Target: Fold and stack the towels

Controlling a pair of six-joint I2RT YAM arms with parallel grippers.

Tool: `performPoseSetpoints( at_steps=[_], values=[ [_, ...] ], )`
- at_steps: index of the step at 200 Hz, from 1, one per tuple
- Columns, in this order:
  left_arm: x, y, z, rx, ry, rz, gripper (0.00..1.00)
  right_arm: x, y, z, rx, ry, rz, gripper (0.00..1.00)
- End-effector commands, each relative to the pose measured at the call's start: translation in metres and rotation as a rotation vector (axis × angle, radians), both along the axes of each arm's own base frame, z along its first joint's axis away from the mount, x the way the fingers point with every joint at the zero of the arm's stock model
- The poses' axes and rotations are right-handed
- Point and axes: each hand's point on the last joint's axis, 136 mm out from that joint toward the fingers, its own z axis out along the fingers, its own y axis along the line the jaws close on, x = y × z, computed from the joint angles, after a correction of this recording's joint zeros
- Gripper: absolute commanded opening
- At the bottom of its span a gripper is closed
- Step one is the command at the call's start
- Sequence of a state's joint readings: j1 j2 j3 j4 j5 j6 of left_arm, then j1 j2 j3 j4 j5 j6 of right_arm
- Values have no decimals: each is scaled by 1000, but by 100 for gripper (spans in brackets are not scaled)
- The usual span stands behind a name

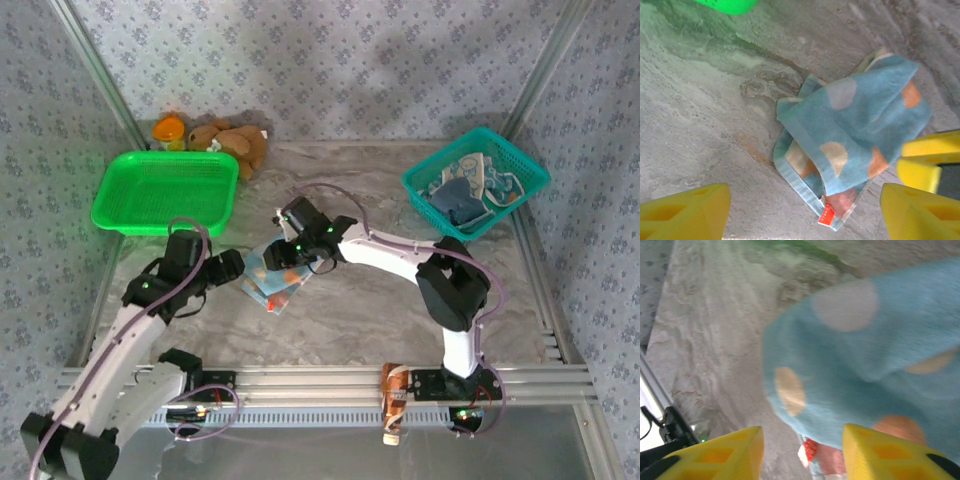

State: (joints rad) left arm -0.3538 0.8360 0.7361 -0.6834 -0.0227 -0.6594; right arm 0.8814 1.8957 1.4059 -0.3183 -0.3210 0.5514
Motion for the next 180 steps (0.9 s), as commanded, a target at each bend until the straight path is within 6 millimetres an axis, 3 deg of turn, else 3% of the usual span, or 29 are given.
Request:
performPoseSetpoints(
  at_steps=[1, 47, 67, 85, 112, 124, 129, 180],
  values=[
    [18, -7, -11, -41, 16, 9, 74, -3, -14, -22, -70, 5, -13, 44],
    [33, -8, -31, -44, 64, 21, 72, 15, -20, -71, -157, 49, -41, 40],
    [36, -9, -36, -48, 74, 17, 72, 23, -42, -93, -224, 80, -69, 37],
    [38, -12, -41, -53, 90, 10, 68, 28, -76, -108, -295, 98, -105, 34],
    [40, -16, -51, -67, 113, 7, 65, 39, -132, -109, -341, 101, -184, 33],
    [42, -19, -56, -85, 121, 4, 63, 46, -142, -100, -324, 80, -203, 33],
    [43, -22, -59, -94, 129, 4, 62, 37, -151, -108, -341, 98, -198, 33],
    [55, -69, -80, -122, 175, -70, 53, 29, -141, -106, -344, 83, -151, 34]
  ],
)
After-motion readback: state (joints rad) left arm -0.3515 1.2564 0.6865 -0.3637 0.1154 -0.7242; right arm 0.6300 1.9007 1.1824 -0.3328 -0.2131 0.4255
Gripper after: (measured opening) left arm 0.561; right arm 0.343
